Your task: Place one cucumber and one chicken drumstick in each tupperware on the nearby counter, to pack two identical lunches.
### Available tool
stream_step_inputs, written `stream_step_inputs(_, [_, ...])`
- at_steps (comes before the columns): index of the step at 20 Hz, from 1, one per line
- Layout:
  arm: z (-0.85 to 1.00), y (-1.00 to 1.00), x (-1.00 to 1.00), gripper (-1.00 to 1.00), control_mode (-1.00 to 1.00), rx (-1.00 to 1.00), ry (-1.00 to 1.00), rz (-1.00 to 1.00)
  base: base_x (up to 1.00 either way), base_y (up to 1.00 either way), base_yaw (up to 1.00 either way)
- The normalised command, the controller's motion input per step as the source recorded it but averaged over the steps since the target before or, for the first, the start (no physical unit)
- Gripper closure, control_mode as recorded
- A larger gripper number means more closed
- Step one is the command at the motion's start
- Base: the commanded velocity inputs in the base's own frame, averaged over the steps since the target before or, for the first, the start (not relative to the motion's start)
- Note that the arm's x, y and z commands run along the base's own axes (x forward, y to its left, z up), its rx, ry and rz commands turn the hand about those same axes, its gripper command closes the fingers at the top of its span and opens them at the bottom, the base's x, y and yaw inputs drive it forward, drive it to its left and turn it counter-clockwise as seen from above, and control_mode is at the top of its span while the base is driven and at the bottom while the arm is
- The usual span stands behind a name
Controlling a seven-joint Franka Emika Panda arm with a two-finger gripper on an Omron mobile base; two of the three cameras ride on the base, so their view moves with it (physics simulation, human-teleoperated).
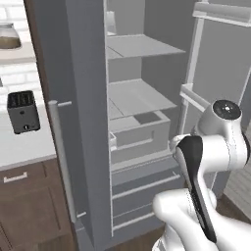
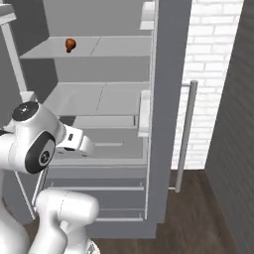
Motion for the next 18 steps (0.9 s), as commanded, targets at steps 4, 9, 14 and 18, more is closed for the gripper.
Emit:
stream_step_inputs(4, [0.0,0.0,0.0,-1.0,1.0,0.0,0.0,0.0,0.09,-0.25,0.42])
stream_step_inputs(9, [0.0,0.0,0.0,-1.0,1.0,0.0,0.0,0.0,0.5,-0.14,0.2])
stream_step_inputs(14, [0.0,0.0,0.0,-1.0,1.0,0.0,0.0,0.0,0.91,-0.07,0.05])
stream_step_inputs(18, [0.0,0.0,0.0,-1.0,1.0,0.0,0.0,0.0,0.83,0.0,0.09])
